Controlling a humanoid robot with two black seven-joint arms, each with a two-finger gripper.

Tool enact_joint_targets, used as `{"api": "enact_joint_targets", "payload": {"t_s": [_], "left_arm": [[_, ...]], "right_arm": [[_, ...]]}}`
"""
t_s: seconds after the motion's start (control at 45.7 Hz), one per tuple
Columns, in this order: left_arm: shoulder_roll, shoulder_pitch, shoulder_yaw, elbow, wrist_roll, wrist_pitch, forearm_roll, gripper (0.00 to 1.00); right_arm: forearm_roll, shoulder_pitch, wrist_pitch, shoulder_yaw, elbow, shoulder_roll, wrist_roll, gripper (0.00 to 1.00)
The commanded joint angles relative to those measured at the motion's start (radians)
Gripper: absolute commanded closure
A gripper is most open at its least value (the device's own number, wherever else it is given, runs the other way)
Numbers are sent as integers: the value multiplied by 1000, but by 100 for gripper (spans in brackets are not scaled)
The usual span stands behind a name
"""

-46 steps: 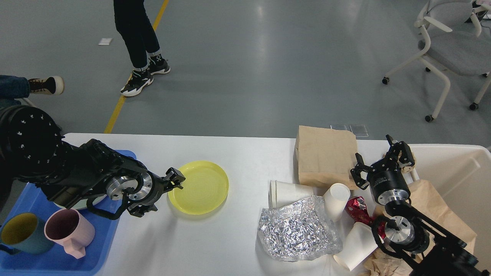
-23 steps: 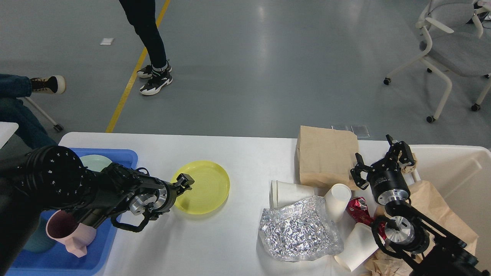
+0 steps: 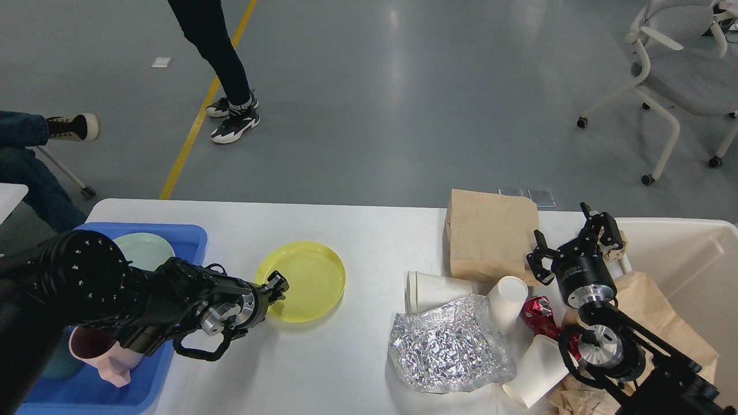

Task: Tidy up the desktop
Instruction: 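Grasp the edge of the yellow plate with the left gripper, then lift the yellow plate and lay it onto the green plate in the tray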

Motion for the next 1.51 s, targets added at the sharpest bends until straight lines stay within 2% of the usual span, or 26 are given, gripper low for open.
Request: {"api": "enact_joint_targets", "payload": {"t_s": [0.0, 0.066, 0.153, 0.241, 0.35, 0.613, 0.832, 0.92, 0.985, 1.117, 1.292, 1.423, 1.489], "left_arm": [[4, 0, -1, -3, 2, -7, 0, 64], [10, -1, 1, -8, 8, -36, 0, 75], [19, -3, 4, -9, 11, -88, -2, 84], [30, -5, 9, -17, 13, -101, -2, 89], [45, -9, 12, -31, 27, -105, -2, 100], [62, -26, 13, -48, 47, -107, -3, 100], [125, -98, 16, -133, 48, -114, -3, 100], [174, -176, 42, -193, 53, -139, 0, 100], [194, -251, 93, -227, 74, -173, 9, 100], [240, -415, 174, -327, 88, -294, 38, 100], [288, -670, 292, -521, 59, -355, 38, 100], [289, -868, 384, -664, -18, -384, 40, 100], [292, -964, 421, -719, -39, -424, 41, 100]], "right_arm": [[-1, 0, -1, 0, 0, 0, 0, 0], [-1, 0, 1, 0, 0, 0, 0, 0], [1, 0, 1, 0, 0, 0, 0, 0], [-1, 0, -1, 0, 0, 0, 0, 0], [-1, 0, 1, 0, 0, 0, 0, 0], [1, 0, 1, 0, -1, 0, 0, 0], [1, 0, -1, 0, 0, 0, 0, 0], [1, 0, 1, 0, 0, 0, 0, 0], [-1, 0, 1, 0, 0, 0, 0, 0], [-1, 0, -1, 0, -1, 0, 0, 0], [-1, 0, 1, 0, -1, 0, 0, 0], [-1, 0, -1, 0, -1, 0, 0, 0], [-1, 0, 1, 0, -1, 0, 0, 0]]}}
